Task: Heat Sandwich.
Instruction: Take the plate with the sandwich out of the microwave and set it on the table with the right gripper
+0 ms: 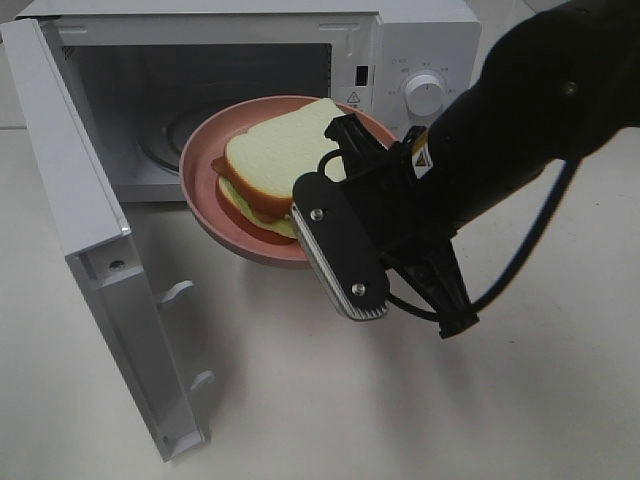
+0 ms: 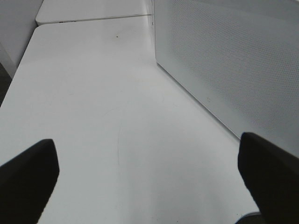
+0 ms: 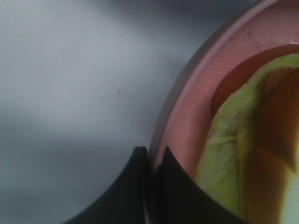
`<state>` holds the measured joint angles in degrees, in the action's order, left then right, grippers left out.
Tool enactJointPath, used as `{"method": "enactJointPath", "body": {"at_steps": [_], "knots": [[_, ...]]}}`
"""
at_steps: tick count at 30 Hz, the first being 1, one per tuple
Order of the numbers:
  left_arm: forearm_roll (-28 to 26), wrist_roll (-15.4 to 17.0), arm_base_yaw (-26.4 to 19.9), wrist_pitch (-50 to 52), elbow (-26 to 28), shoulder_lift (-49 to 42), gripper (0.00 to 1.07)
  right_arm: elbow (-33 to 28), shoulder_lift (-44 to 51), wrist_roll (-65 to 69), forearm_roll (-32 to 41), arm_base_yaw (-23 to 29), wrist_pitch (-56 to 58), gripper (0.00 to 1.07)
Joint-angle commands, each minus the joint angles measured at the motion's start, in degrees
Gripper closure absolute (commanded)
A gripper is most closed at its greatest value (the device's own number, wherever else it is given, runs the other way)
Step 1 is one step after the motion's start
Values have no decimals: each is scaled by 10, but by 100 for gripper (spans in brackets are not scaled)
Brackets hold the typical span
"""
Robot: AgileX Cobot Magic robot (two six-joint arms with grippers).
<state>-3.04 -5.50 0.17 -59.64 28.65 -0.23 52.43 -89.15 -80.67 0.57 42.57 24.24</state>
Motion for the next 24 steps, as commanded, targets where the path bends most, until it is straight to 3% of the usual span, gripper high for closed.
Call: {"method": "enactJointPath", "body": {"at_steps": [1, 10, 24], "knots": [[2, 2, -1, 3, -2, -12, 7, -10, 20, -10, -1, 2, -15, 107], [2, 2, -1, 3, -2, -12, 7, -93, 107, 9, -2, 2, 14, 107], [2, 2, -1, 3, -2, -12, 7, -158, 213, 72, -15, 2, 78, 107]]}}
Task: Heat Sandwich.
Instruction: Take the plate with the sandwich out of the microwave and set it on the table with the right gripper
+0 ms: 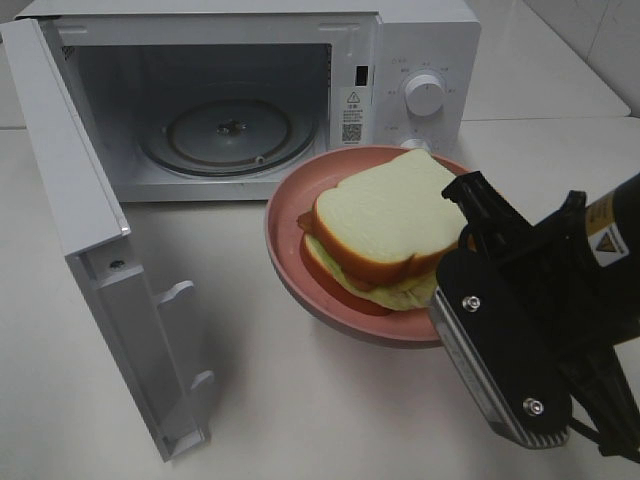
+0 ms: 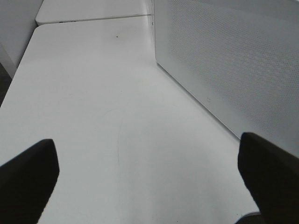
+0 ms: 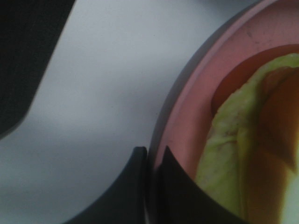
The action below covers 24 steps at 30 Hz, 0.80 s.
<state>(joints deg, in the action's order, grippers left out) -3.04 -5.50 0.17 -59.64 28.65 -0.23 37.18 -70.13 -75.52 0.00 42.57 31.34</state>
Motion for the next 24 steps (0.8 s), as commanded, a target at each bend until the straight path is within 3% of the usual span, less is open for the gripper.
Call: {"method": "enactJointPath", "body": {"at_steps": [1, 13, 24], "knots": [[2, 2, -1, 3, -2, -12, 7, -5, 23, 21, -9, 2, 7, 107], [2, 2, -1, 3, -2, -12, 7, -39, 108, 152, -78, 2, 68, 107], [2, 2, -1, 3, -2, -12, 7, -39, 110, 347, -160, 2, 100, 107]]}}
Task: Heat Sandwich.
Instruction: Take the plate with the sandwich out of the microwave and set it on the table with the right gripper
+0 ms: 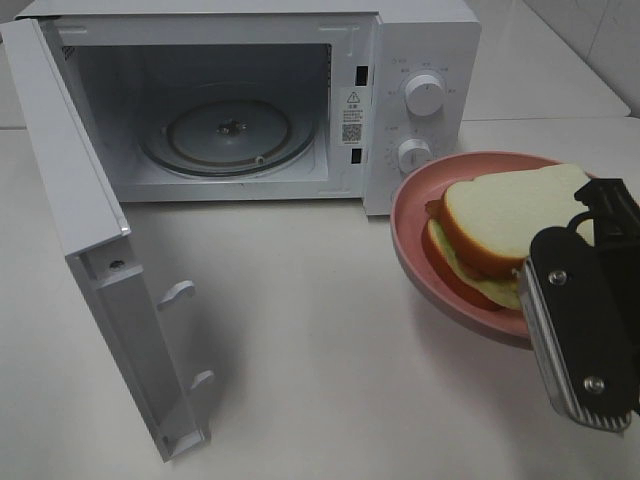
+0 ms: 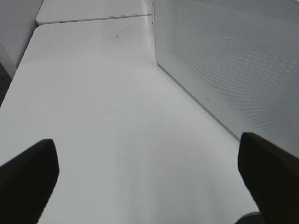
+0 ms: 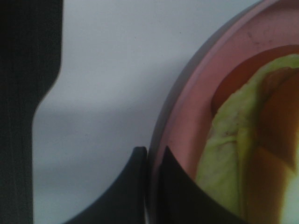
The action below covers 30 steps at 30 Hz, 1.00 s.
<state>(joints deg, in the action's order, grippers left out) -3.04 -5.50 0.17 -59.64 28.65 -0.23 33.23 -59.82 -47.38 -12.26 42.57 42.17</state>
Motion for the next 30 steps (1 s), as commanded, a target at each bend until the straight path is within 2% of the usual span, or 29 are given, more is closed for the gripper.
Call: {"method": "enactJointPath", "body": {"at_steps": [1, 22, 30], "knots": [[2, 2, -1, 3, -2, -12, 7, 1, 7, 105, -53, 2, -7, 107], [2, 2, -1, 3, -2, -12, 7, 1, 7, 430, -105, 2, 115, 107], [2, 2, -1, 3, -2, -12, 7, 1, 6, 554, -116, 2, 129, 107]]}}
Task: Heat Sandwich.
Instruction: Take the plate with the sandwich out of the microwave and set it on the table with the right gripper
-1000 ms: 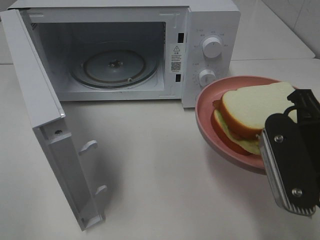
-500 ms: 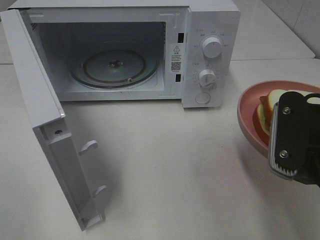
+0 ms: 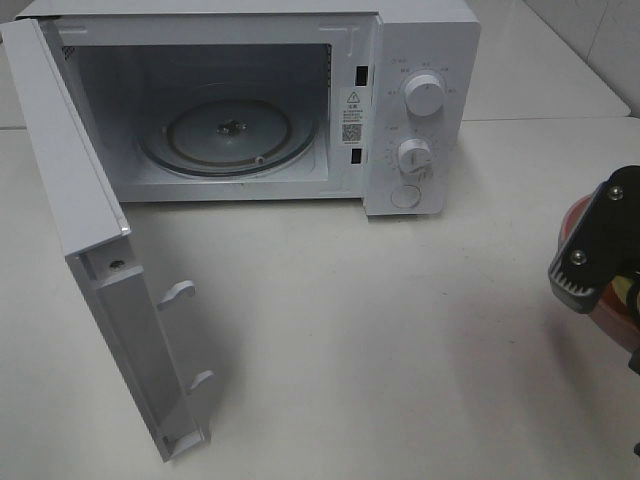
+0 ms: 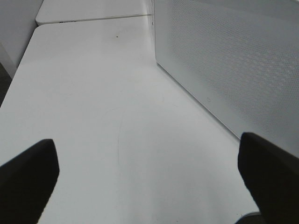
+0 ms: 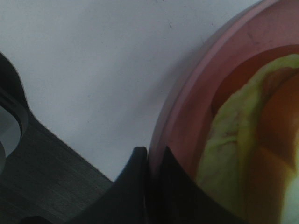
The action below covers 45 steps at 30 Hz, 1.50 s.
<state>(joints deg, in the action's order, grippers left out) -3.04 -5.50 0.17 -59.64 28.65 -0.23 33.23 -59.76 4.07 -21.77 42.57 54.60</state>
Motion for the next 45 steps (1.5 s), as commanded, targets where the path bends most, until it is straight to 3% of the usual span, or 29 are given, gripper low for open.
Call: {"method": "enactJointPath", "body": {"at_steps": [1, 15, 26, 36, 45], "knots": [[2, 2, -1, 3, -2, -12, 7, 1, 4, 49, -23, 2, 6, 107], [2, 2, -1, 3, -2, -12, 7, 2, -14, 156, -81, -1, 3, 107], [2, 2, -1, 3, -2, -12, 7, 27, -123, 163, -79, -122, -65, 107], [2, 2, -1, 3, -2, -12, 7, 80, -205, 163, -78, -198, -97, 107], [2, 2, -1, 3, -2, -12, 7, 88, -268, 165, -78, -257, -144, 107]]}}
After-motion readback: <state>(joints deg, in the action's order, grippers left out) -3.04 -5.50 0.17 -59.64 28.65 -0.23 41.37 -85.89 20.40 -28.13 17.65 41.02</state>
